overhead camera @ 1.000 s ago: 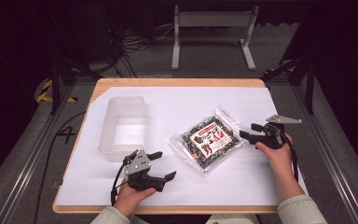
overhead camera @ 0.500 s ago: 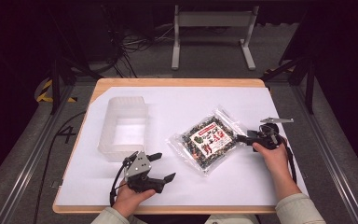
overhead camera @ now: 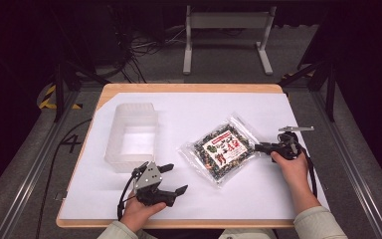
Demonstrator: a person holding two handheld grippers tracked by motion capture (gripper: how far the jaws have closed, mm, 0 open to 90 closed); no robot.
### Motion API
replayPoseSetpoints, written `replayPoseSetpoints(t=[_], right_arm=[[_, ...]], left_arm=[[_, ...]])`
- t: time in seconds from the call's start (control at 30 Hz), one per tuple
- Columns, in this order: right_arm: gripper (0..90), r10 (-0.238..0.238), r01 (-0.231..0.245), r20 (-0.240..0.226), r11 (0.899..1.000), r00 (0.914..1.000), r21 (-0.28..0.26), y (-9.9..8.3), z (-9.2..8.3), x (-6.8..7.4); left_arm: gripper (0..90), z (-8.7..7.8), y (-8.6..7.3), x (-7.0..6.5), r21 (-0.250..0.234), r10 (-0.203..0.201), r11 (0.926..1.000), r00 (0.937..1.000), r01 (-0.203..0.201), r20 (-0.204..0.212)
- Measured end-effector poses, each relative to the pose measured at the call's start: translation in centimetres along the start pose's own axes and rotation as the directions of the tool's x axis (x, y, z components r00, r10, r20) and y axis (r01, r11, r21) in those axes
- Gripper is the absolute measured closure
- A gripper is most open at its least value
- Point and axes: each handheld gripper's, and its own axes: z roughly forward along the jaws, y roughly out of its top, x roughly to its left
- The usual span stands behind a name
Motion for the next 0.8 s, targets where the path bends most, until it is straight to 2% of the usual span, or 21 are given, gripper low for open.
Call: replayPoseSetpoints(t=[0.07,0.23,0.27,0.47,0.5,0.53,0.63,0.8], right_arm=[[78.8,-0.014,0.014,-0.002,1.000,0.9999,-0.001,0.1,-0.1,0.2],[84.2,-0.049,0.050,0.028,0.999,0.9984,-0.007,0.2,-0.3,0.7],[89.1,-0.055,0.056,0.041,0.998,0.9976,-0.013,0.2,-0.5,0.8],[89.9,-0.078,0.081,0.061,0.996,0.9951,-0.043,0.4,-1.0,1.3],[89.9,-0.078,0.081,0.061,0.996,0.9951,-0.043,0.4,-1.0,1.3],[90.0,-0.087,0.091,0.065,0.993,0.9941,-0.068,0.5,-1.5,1.6],[90.0,-0.094,0.100,0.064,0.990,0.9935,-0.099,0.8,-2.2,2.0],[90.0,-0.121,0.130,0.062,0.978,0.9907,-0.164,1.4,-3.7,3.2]], left_arm=[[18.4,0.0,0.0,0.0,0.002,0.000,1.0000,1.0000,0.000,0.001],[18.5,0.1,0.0,-0.1,0.001,0.001,1.0000,1.0000,-0.001,0.003],[18.7,0.1,0.0,0.0,0.002,0.003,1.0000,1.0000,-0.003,0.004],[21.0,0.2,0.1,0.1,0.006,0.003,1.0000,0.9998,-0.004,0.021],[21.0,0.2,0.3,0.1,0.002,-0.008,1.0000,0.9995,0.008,0.031],[21.0,0.2,0.3,0.1,-0.001,-0.008,1.0000,0.9994,0.008,0.034],[21.2,0.3,0.6,0.1,0.002,-0.020,0.9998,0.9988,0.020,0.045],[24.0,0.2,1.4,-0.1,0.003,-0.003,1.0000,0.9995,0.003,0.031]])
